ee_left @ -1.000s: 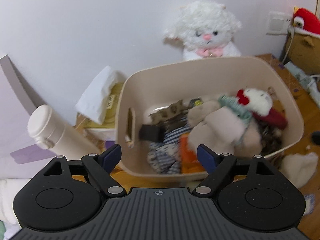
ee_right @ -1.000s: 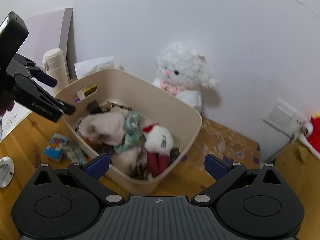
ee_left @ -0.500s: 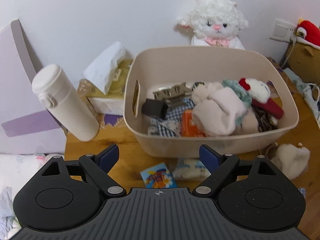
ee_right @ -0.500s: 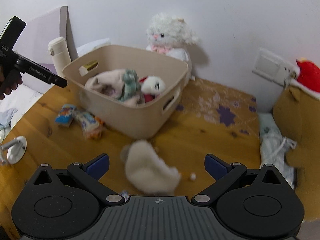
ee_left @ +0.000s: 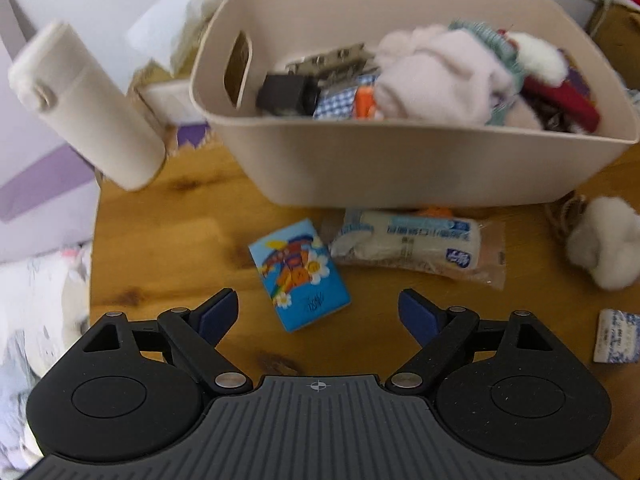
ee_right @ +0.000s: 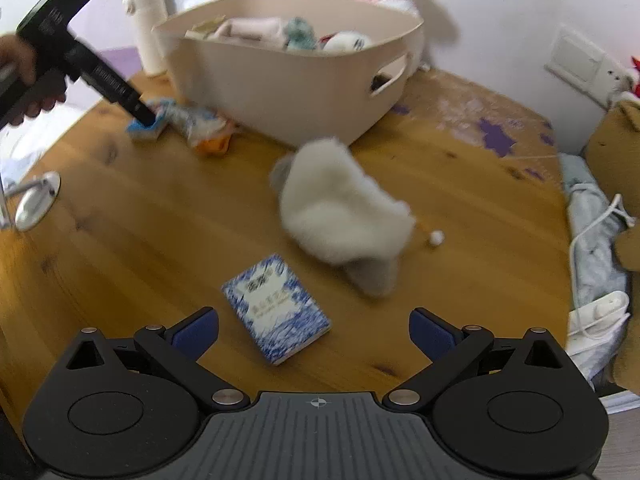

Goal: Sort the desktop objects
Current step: 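Withdraw both tools from the basket back over the table, then grasp the blue cartoon tissue pack with the left tool while the right tool grasps the floral tea box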

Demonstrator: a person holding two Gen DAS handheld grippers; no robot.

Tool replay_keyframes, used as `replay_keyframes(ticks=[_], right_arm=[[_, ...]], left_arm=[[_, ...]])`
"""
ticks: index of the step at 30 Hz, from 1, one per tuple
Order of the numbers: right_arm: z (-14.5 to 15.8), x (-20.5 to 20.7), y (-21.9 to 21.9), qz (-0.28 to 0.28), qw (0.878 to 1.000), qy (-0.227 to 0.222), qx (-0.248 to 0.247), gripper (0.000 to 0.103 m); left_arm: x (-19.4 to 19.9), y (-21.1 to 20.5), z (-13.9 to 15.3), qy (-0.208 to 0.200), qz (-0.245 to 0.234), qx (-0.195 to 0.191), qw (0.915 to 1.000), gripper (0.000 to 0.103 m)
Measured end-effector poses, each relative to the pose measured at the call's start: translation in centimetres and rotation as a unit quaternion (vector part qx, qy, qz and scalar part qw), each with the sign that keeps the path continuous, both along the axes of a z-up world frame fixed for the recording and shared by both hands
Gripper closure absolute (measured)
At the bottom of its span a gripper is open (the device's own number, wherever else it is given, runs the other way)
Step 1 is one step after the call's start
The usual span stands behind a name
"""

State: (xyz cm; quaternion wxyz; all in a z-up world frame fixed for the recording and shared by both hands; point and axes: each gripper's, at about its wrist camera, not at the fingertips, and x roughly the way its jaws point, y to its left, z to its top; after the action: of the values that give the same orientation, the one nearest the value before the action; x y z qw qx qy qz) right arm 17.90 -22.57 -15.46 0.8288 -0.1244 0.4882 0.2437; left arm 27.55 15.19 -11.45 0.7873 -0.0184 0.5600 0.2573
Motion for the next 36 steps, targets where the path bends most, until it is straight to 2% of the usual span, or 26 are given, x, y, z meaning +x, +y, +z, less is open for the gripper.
replay_keyframes(ticks=[5,16,18,20,22,24,26,36], right_arm=[[-1.4,0.3,0.5,0.009,1.0,0.01,0.006,0.001],[-2.5,1.2,2.4,0.038,0.999,0.02,0.015,0.019],[-2.7,1.2,2.7,0.043,0.999,0.024,0.015,0.026],[-2.7,1.1,2.8,0.046,0.999,0.019,0.011,0.03],[-2.7,1.0,2.8,0.046,0.999,0.016,0.012,0.041],[-2.6,1.1,2.6,0.044,0.999,0.011,0.011,0.058],[-2.5,1.1,2.2,0.038,0.999,0.016,0.018,0.06],[-2.3,0.3,1.6,0.037,0.998,0.027,0.031,0.06]], left_arm=[[0.1,1.1,-1.3,-0.005,0.028,-0.017,0.9994,0.014],[1.0,2.9,-3.3,-0.014,0.08,-0.047,0.9956,0.014],[1.1,3.3,-3.6,-0.013,0.084,-0.056,0.9948,0.016],[0.9,3.6,-3.6,-0.025,0.092,-0.062,0.9936,0.03],[0.7,3.7,-3.6,-0.032,0.092,-0.052,0.9939,0.033],[0.6,3.6,-3.5,-0.037,0.087,-0.046,0.9944,0.038],[0.4,3.5,-3.3,-0.043,0.09,-0.042,0.9942,0.052],[-1.6,2.1,-3.4,-0.031,0.083,-0.039,0.9953,0.056]])
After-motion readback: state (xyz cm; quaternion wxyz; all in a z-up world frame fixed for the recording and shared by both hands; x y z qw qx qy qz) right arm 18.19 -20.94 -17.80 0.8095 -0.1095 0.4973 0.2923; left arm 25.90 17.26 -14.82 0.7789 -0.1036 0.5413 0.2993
